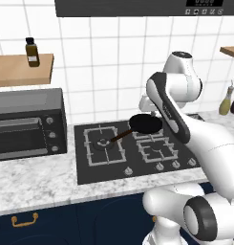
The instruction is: Pick the kettle from the counter and place it on a stove burner. Then turn the burner on.
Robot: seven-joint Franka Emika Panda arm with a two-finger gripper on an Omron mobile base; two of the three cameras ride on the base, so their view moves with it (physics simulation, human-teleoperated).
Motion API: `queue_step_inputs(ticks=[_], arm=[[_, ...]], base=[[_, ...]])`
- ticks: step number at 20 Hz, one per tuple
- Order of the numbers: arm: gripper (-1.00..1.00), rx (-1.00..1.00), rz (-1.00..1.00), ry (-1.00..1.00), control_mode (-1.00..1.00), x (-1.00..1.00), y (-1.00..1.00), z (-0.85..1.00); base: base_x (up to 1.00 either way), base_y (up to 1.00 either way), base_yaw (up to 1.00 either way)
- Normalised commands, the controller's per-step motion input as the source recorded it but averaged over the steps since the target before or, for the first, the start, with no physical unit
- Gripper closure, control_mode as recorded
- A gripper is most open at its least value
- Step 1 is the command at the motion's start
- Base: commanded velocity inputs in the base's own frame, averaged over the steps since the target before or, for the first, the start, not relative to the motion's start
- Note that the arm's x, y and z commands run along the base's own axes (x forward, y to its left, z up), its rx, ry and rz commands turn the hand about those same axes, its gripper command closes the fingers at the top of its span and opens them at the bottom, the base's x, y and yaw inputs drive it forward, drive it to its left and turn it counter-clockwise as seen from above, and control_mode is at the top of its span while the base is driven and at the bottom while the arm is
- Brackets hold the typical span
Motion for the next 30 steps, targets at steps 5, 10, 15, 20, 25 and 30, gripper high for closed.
queue_step_inputs(ticks=[5, 10, 15, 20, 25, 30], arm=[[-1.00, 0.00, -0.02, 0.09, -1.00, -0.12, -0.12, -0.20], [-1.00, 0.00, -0.10, 0.05, -1.00, -0.51, -0.59, -0.05], [-1.00, 0.00, -0.13, 0.00, -1.00, -0.31, -0.98, 0.00], [-1.00, 0.00, -0.19, 0.00, -1.00, -0.13, -1.00, 0.00], [-1.00, 0.00, -0.15, 0.00, -1.00, -0.02, -1.00, 0.00], [-1.00, -0.05, -0.13, 0.00, -1.00, 0.00, -0.97, 0.00]], base=[[0.00, 0.00, 0.00], [0.00, 0.00, 0.00], [0.00, 0.00, 0.00], [0.00, 0.00, 0.00], [0.00, 0.00, 0.00], [0.00, 0.00, 0.00]])
